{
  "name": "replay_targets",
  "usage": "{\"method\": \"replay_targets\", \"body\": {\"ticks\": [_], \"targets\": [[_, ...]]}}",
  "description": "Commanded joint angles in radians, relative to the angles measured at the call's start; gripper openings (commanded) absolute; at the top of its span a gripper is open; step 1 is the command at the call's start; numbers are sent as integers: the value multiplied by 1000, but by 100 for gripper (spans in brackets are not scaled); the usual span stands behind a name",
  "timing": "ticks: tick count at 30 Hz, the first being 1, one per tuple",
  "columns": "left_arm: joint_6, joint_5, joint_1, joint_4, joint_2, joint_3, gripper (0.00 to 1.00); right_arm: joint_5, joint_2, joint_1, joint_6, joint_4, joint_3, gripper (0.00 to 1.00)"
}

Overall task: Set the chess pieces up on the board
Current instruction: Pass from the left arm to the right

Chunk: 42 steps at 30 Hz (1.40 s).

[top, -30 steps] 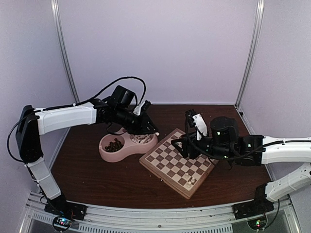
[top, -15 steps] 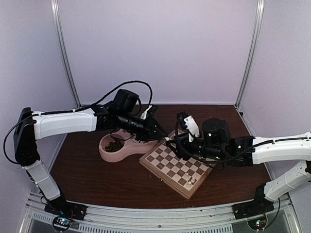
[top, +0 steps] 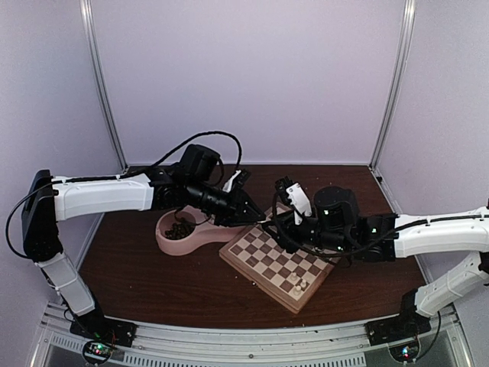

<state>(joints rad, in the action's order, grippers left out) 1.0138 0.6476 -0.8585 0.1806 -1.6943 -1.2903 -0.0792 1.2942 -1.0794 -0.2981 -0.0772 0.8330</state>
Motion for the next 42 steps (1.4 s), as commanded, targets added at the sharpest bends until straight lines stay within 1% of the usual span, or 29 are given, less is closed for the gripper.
{"method": "replay_targets", "body": {"ticks": [1,6,14,17,20,21,23,24,26,27,29,33,40,42], "targets": [[3,18,-6,-47,-10,-1,20,1,16,6,6,18,32,33],[6,14,-8,-54,-13,2,20,4,17,6,10,13,36,22],[16,23,-11,-75,-29,9,20,4,17,6,8,16,40,20],[22,29,-13,-86,-34,10,20,6,20,6,10,19,41,15],[23,23,-13,-91,-32,15,21,8,22,6,9,23,41,9],[23,21,-13,-93,-30,17,21,9,22,6,8,24,41,8],[24,21,-13,-97,-30,19,21,11,22,6,7,25,40,9],[25,20,-13,-99,-30,20,21,11,23,6,5,25,39,11],[28,24,-13,-105,-30,22,21,7,27,6,6,30,40,24],[30,24,-13,-107,-30,23,21,8,30,6,7,32,42,27],[32,28,-13,-109,-30,23,21,5,37,6,7,37,46,28],[32,28,-13,-110,-30,26,21,6,56,6,1,48,58,25],[30,28,-13,-108,-28,31,21,3,45,6,-6,40,51,2],[24,23,-13,-106,-27,32,26,2,37,6,-5,52,51,0]]}}
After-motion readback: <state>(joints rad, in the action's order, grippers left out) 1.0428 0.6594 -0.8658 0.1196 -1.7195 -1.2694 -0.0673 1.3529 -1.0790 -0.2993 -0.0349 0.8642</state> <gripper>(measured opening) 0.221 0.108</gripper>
